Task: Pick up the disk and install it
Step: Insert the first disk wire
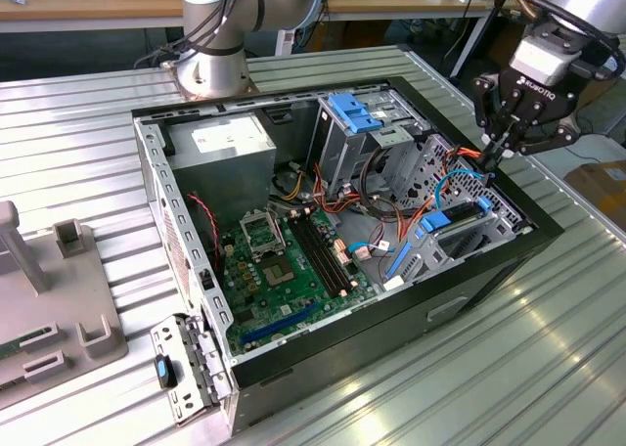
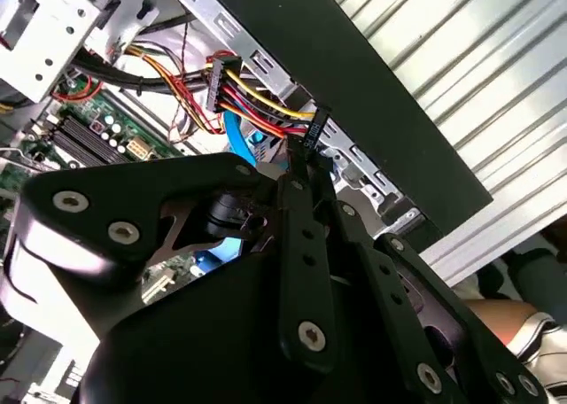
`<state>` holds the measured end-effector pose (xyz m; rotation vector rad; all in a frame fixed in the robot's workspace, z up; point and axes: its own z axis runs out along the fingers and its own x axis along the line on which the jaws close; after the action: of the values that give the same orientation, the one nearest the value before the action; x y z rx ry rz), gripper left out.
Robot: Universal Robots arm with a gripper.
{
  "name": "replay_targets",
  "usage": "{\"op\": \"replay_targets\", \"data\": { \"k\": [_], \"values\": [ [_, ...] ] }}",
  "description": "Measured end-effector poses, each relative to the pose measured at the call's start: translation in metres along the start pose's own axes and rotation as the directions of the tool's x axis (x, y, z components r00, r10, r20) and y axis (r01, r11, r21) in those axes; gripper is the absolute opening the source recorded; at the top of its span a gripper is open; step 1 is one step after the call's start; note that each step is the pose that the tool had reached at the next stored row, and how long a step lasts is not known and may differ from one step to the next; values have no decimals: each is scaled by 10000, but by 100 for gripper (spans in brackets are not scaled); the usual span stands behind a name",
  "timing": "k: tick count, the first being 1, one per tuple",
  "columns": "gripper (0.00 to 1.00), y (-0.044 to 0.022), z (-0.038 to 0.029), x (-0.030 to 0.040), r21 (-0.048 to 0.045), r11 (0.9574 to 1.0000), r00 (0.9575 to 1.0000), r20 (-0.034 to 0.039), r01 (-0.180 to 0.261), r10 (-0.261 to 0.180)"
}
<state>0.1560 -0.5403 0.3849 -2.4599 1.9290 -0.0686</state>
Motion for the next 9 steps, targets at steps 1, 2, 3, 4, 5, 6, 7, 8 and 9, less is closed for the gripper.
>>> {"op": "replay_targets", "data": {
  "k": [1,2,3,4,5,6,7,8,9],
  "values": [
    [16,0,0,0,-3,9998,9998,-1,-219,219],
    [16,0,0,0,-6,9992,9992,-1,-396,396],
    [16,0,0,0,-8,9987,9987,-1,-516,516],
    [16,1,1,-1,-9,9974,9974,12,-714,714],
    [16,1,0,-1,-9,9974,9974,13,-722,722],
    [16,1,1,-1,-9,9974,9974,14,-726,726],
    [16,2,1,0,-6,9973,9973,37,-728,728],
    [16,2,1,2,19,9973,9971,184,-735,735],
    [16,2,1,3,47,9972,9966,347,-743,741]
  ]
}}
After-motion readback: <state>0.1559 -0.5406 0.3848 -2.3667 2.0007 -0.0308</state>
